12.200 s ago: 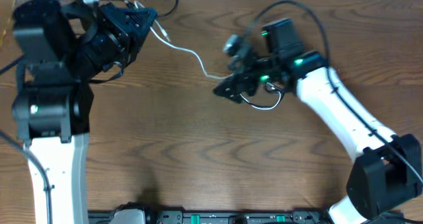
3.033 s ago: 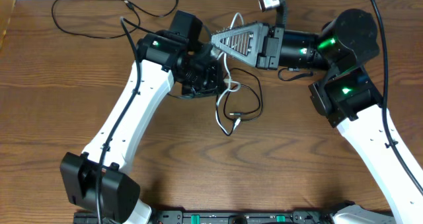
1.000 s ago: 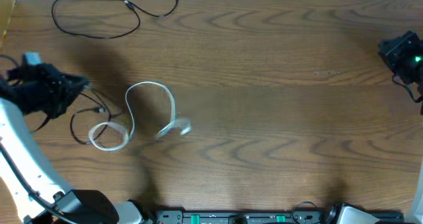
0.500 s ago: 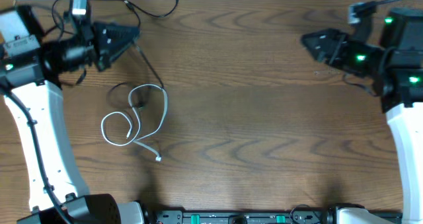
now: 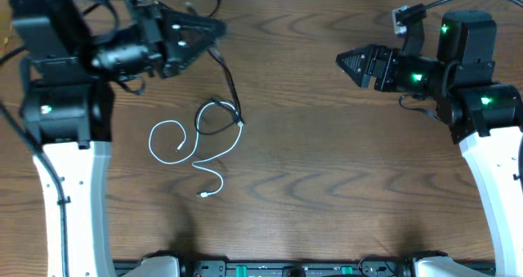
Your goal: Untangle cables
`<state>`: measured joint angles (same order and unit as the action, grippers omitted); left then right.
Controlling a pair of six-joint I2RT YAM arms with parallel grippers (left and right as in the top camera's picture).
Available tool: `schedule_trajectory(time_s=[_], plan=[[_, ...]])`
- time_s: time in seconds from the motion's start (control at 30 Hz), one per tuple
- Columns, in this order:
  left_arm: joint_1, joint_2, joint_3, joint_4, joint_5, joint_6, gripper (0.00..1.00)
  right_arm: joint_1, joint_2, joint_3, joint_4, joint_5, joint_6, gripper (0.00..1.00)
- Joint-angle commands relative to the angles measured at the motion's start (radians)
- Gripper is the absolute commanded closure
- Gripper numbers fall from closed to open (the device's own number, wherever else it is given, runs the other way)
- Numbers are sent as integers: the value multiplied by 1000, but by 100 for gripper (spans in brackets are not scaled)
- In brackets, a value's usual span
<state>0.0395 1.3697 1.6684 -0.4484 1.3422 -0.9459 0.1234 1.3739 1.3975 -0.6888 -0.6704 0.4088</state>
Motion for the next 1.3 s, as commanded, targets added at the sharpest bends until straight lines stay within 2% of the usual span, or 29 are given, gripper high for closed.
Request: schedule_trajectory(time_s=[0.0, 0.13, 0.23, 0.3, 0.57, 0.63, 0.67, 0.7, 0.73, 0.77, 0.87, 1.07, 1.2, 1.23, 1.27], plan=[[-93, 5, 19, 140, -58, -120, 92, 27, 8, 5, -24, -10, -61, 12], [-177, 5, 19, 462, -88, -391, 93, 102, 19, 5, -27, -10, -155, 1], [-228, 5, 19, 647, -138, -536, 93, 172, 33, 4, 2, -10, -190, 1], [-254, 5, 19, 693, -171, -579, 93, 219, 51, 4, 37, -10, -189, 1], [-294, 5, 19, 695, -237, -622, 93, 353, 142, 4, 218, -10, -175, 1], [-294, 5, 19, 695, -237, -647, 92, 357, 157, 4, 230, -10, -162, 11], [-294, 5, 19, 698, -237, -653, 92, 357, 167, 4, 232, -10, -162, 28], [-293, 5, 19, 698, -237, -653, 93, 357, 172, 4, 227, -10, -162, 51], [-293, 5, 19, 698, -237, -653, 93, 357, 174, 4, 225, -10, -161, 60], [-289, 5, 19, 697, -237, -652, 92, 355, 175, 4, 221, -10, -157, 76], [-264, 5, 19, 697, -236, -633, 92, 354, 175, 5, 222, -10, -127, 97], [-181, 5, 19, 611, -214, -608, 93, 353, 175, 5, 213, -22, -117, 99], [-130, 5, 18, 530, -201, -528, 91, 353, 171, 5, 216, -52, -17, 99], [-113, 5, 18, 477, -202, -475, 78, 352, 168, 5, 225, -87, 14, 99], [-103, 5, 18, 439, -202, -435, 75, 351, 166, 5, 231, -106, 28, 99]])
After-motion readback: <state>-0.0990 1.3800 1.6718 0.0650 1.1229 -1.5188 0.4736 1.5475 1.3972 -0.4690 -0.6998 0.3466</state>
